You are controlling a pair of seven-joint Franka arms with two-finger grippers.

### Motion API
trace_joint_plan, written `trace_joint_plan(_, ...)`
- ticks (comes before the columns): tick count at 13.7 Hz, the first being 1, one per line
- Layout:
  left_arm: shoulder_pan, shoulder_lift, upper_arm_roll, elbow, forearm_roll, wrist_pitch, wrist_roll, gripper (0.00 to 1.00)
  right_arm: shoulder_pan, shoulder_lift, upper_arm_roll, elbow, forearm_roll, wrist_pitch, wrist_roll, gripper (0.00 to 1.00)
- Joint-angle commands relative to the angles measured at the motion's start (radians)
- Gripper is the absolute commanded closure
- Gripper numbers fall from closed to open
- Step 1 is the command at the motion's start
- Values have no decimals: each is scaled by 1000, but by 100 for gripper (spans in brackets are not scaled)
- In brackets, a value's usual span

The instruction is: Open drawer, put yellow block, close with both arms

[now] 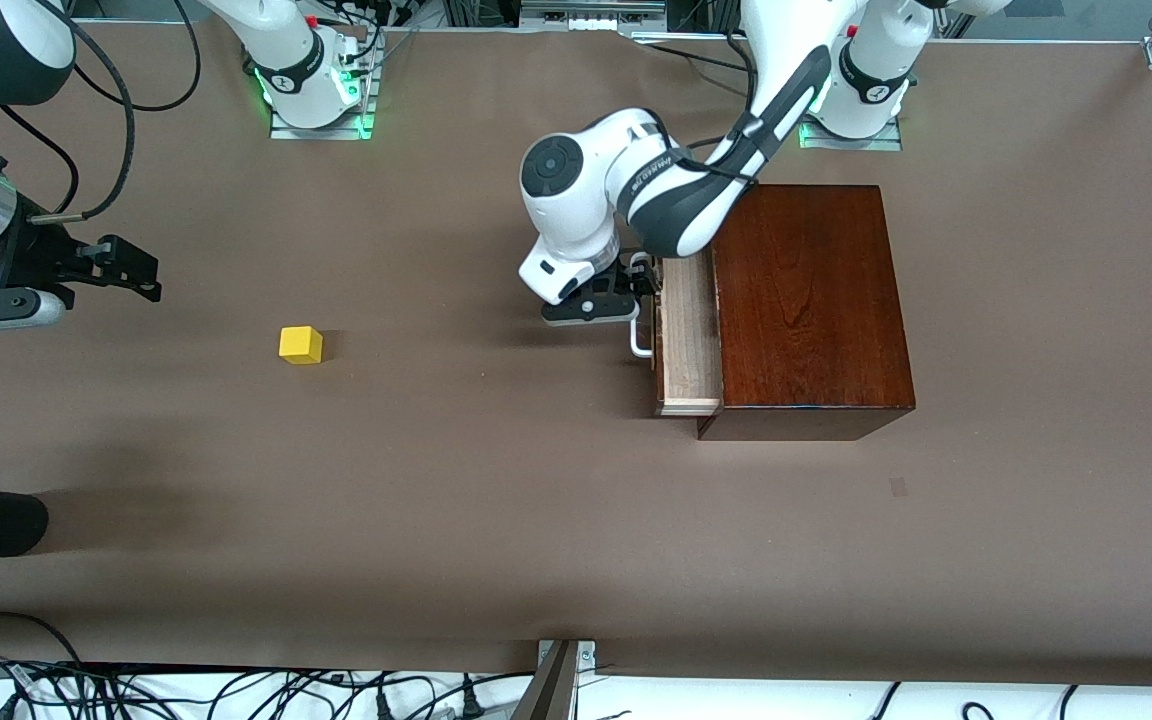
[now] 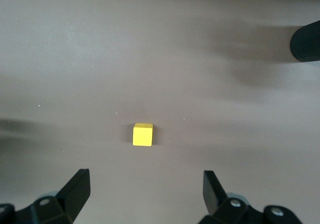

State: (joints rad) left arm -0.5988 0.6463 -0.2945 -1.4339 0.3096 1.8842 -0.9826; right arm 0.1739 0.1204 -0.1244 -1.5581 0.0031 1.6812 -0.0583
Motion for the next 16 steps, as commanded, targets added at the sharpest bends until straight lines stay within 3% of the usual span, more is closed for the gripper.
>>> trace_joint_plan(1,-7,4,11,43,-17,-62,62,0,-10,11,6,27,-5,-8,-6,0)
trace_joint_plan(3,-3,-17,12,67,-18,-74,70,0,-7,11,8,27,0,-8,3,0)
trace_joint_plan(7,129,-97,-2,210,-91,-302,270,0,-1,93,9,27,3,28,-11,0)
trace_joint_plan(12,341,-259,-2,219,-145,-422,407,0,19,225,14,10,3,35,2,0)
trace_joint_plan(16,548,-347,6,221,-199,-511,650,0,24,223,15,-231,37,314,41,0)
